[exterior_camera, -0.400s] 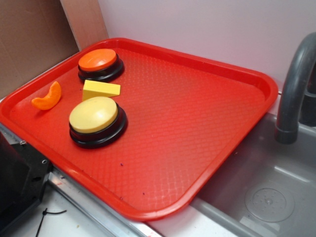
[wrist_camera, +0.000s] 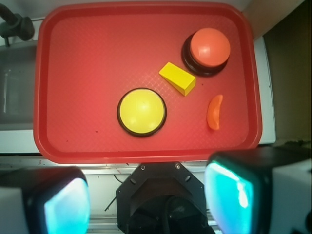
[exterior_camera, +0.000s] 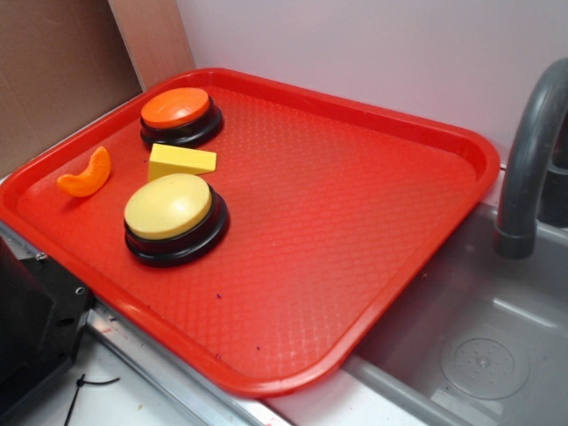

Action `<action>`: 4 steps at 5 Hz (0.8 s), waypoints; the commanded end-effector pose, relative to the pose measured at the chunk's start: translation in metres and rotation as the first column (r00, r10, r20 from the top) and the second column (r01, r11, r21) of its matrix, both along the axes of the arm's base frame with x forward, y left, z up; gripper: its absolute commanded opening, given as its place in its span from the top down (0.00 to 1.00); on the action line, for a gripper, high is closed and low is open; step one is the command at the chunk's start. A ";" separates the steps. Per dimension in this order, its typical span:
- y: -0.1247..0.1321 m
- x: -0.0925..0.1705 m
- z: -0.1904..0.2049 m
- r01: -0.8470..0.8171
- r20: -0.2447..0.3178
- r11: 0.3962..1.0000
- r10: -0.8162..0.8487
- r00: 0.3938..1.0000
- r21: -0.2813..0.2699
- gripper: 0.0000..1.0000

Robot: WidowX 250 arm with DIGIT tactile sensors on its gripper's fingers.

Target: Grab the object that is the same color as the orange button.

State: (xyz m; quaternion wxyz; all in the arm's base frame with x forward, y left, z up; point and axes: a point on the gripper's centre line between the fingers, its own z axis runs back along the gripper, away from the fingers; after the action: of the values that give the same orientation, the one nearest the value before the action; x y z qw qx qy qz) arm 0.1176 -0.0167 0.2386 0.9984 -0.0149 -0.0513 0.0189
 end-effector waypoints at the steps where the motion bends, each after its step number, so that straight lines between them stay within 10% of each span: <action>1: 0.021 0.019 -0.034 0.012 0.016 1.000 -0.012 1.000 -0.006 0.00; 4: 0.073 0.034 -0.110 -0.191 -0.045 0.975 0.197 0.979 0.111 0.00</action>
State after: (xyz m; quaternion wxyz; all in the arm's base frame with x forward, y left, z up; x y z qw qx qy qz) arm 0.1516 0.0527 0.1221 0.9927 0.0455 -0.0159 0.1110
